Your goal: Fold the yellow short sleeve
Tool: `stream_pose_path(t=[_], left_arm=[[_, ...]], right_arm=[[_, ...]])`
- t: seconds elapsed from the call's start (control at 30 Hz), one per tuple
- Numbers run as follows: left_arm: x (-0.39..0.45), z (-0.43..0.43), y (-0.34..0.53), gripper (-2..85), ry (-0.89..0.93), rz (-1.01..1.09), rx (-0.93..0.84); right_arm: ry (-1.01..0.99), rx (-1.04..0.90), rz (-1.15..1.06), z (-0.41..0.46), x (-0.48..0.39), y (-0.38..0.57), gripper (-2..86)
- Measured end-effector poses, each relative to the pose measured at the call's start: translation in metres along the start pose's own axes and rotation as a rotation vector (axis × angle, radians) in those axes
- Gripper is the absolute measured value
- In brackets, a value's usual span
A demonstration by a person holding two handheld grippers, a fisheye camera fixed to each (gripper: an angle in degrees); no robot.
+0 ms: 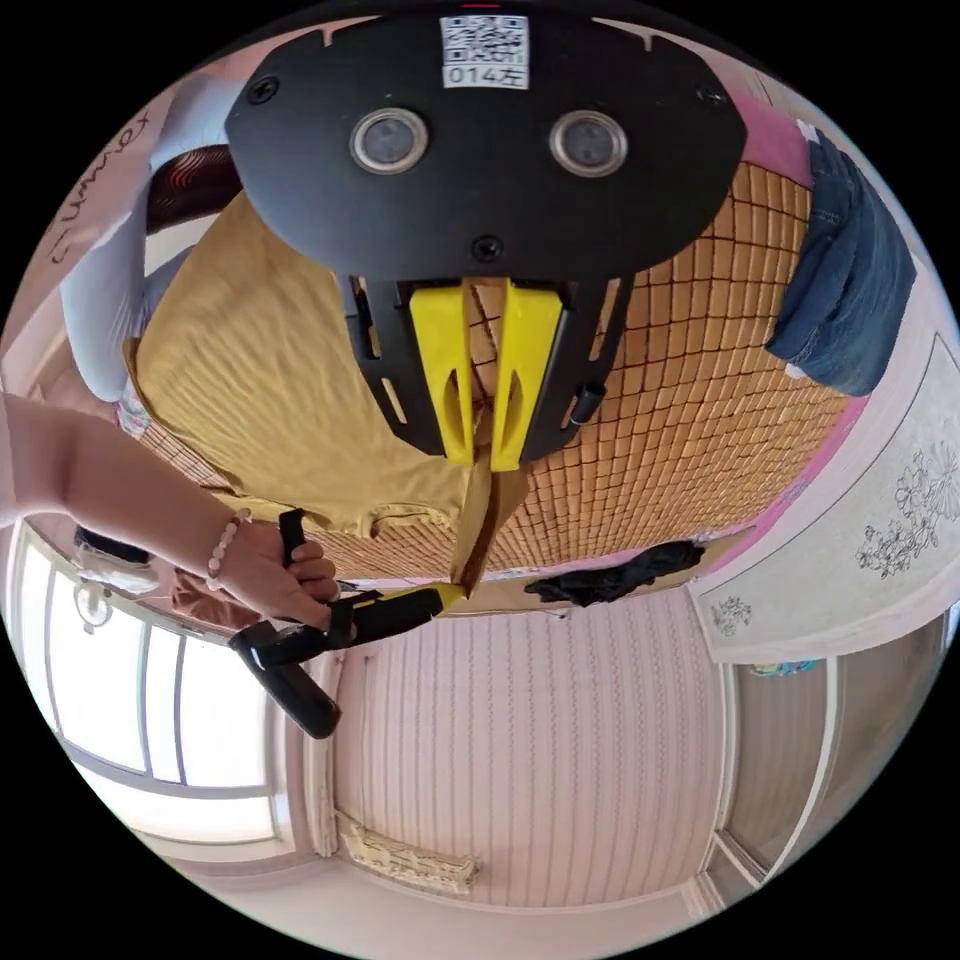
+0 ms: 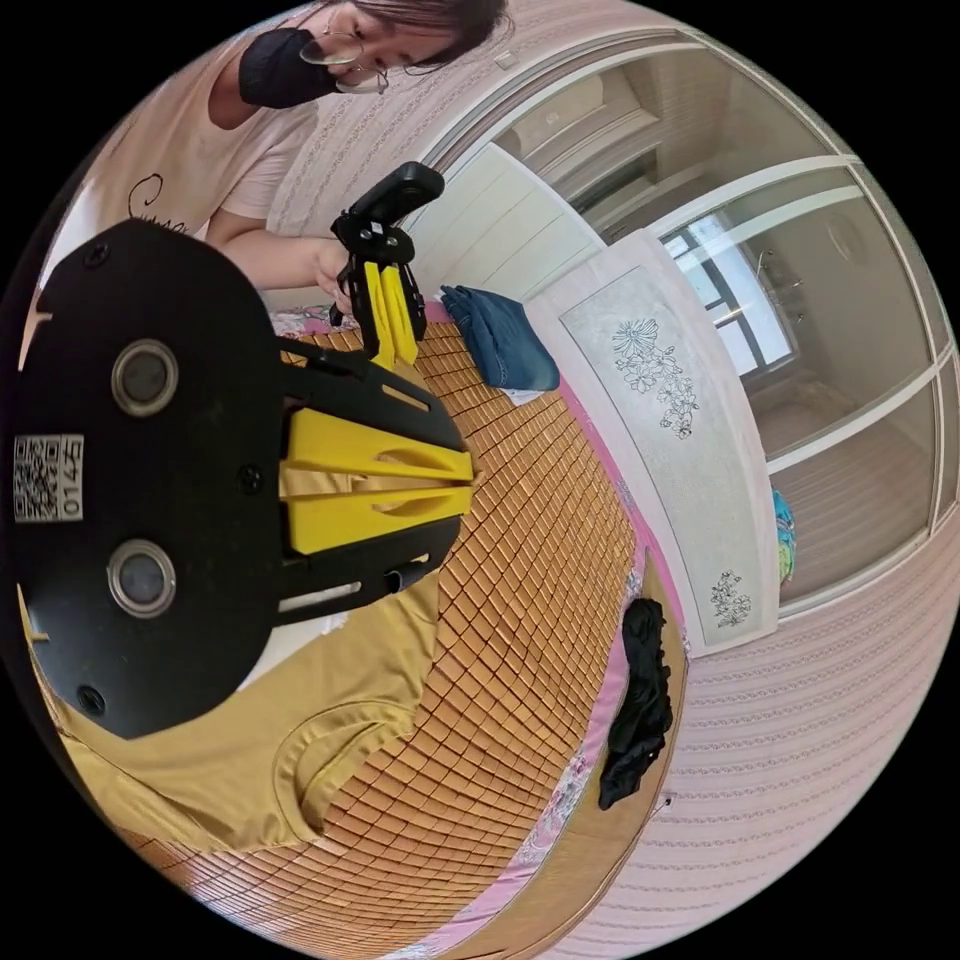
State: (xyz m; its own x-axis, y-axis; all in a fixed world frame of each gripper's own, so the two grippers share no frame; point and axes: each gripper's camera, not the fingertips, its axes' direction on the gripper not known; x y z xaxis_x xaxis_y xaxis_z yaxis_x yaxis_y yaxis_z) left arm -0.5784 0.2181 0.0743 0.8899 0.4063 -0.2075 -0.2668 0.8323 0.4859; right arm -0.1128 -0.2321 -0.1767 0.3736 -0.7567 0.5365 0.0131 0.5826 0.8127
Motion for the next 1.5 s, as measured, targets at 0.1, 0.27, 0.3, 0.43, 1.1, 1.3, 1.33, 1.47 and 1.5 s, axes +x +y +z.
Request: stream_pose_path(t=[0.1, 0.27, 0.3, 0.43, 1.1, 1.3, 1.33, 1.47, 1.5], left_arm=[[0.024, 0.013, -0.011, 5.3, 0.159, 0.055, 0.018], [0.028, 0.044, -0.017, 7.8, 0.123, 0.054, -0.134], [0.027, 0.048, -0.017, 7.8, 0.112, 0.051, -0.149], [0.022, 0.069, -0.019, 7.8, 0.066, 0.031, -0.209], [0.069, 0.193, -0.085, 4.3, 0.102, 0.178, -0.467], [0.057, 0.187, -0.090, -0.1, 0.072, 0.156, -0.469], [0.055, 0.185, -0.091, -0.3, 0.069, 0.153, -0.470], [0.052, 0.180, -0.094, -0.4, 0.001, 0.155, -0.484], [0.051, 0.181, -0.093, -0.4, -0.006, 0.150, -0.488]], right_arm=[[0.039, 0.042, 0.048, -0.045, 0.017, 0.038, 0.3], [0.170, -0.019, 0.199, -0.082, 0.061, 0.110, 1.3], [0.198, -0.050, 0.252, -0.084, 0.074, 0.125, 1.7], [0.201, -0.179, 0.325, -0.078, 0.099, 0.148, 4.0], [0.242, -0.328, 0.036, 0.094, 0.119, -0.037, 5.9], [0.236, -0.391, 0.069, 0.127, 0.129, -0.047, -0.3], [0.238, -0.374, 0.060, 0.125, 0.126, -0.050, -0.5], [0.259, -0.353, 0.023, 0.128, 0.117, -0.057, -0.7], [0.262, -0.357, 0.018, 0.132, 0.116, -0.058, -0.7]])
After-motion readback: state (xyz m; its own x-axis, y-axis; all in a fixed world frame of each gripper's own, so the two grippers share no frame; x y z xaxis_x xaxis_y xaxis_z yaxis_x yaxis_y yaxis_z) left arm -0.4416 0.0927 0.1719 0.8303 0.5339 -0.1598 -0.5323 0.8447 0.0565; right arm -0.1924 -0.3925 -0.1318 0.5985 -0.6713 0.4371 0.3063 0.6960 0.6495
